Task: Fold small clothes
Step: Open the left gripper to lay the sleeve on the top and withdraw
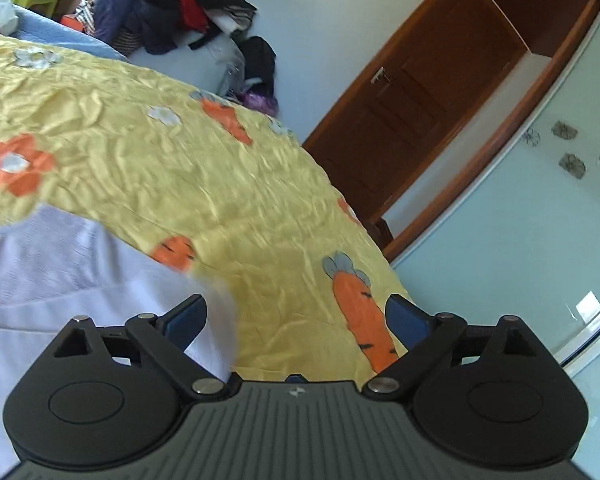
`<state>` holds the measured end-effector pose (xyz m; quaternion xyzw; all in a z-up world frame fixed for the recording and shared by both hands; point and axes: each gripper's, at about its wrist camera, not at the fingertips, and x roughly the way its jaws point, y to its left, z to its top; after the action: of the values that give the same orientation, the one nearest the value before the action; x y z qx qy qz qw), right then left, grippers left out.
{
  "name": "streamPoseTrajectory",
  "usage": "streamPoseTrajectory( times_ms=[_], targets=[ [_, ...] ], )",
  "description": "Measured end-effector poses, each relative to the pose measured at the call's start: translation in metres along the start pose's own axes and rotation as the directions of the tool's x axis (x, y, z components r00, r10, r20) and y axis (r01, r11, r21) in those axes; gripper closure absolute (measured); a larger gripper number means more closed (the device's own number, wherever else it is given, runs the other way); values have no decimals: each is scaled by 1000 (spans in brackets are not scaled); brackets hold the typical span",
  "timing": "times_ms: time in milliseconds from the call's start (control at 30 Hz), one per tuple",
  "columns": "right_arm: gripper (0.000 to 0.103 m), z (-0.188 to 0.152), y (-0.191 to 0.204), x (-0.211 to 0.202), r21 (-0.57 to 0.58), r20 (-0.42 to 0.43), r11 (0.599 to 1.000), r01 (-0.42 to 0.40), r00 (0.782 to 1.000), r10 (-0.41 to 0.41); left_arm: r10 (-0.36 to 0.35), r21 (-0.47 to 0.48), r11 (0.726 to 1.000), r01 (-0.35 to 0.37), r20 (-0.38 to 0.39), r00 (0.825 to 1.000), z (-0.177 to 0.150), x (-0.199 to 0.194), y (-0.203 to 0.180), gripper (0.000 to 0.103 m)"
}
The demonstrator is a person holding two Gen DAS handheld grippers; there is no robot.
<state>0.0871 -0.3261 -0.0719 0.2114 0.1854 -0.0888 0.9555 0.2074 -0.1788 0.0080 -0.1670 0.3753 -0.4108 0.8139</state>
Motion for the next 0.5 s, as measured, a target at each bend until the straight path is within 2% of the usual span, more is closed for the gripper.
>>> streamPoseTrajectory(
  times_ms=[100, 133, 233, 300, 367, 400, 467, 500],
  targets=[
    [27, 4, -17, -9, 31, 19, 998, 59, 998, -60, -50, -15, 999, 50, -18, 999, -7, 4, -5, 6],
    [27, 5, -22, -11, 46, 28, 996, 75, 997, -77, -36, 2, 999, 36, -11, 999, -10, 1, -5, 6],
    [27, 9, -28, -19, 45, 59, 996, 82, 995, -84, 61, 47, 997, -63, 45, 997, -14, -22, 4, 6],
    [27, 10, -21, -22, 10, 73, 999, 44, 996, -44, 202, 36, 978, -206, 94, 975, -17, -43, 20, 6],
    [27, 10, -10, -22, -27, 80, 1000, -16, 997, 18, 340, 33, 937, -348, 145, 929, -22, -68, 39, 6],
    [27, 11, -1, -21, -52, 72, 997, -58, 995, 61, 401, 33, 911, -412, 171, 900, -26, -79, 47, 6],
    [27, 11, 18, -13, -101, 18, 982, -159, 987, 162, 528, 33, 836, -548, 224, 819, -35, -101, 61, 6],
    [27, 10, 27, -7, -109, -18, 971, -215, 977, 214, 570, 32, 805, -593, 239, 786, -38, -109, 66, 6]
  ],
)
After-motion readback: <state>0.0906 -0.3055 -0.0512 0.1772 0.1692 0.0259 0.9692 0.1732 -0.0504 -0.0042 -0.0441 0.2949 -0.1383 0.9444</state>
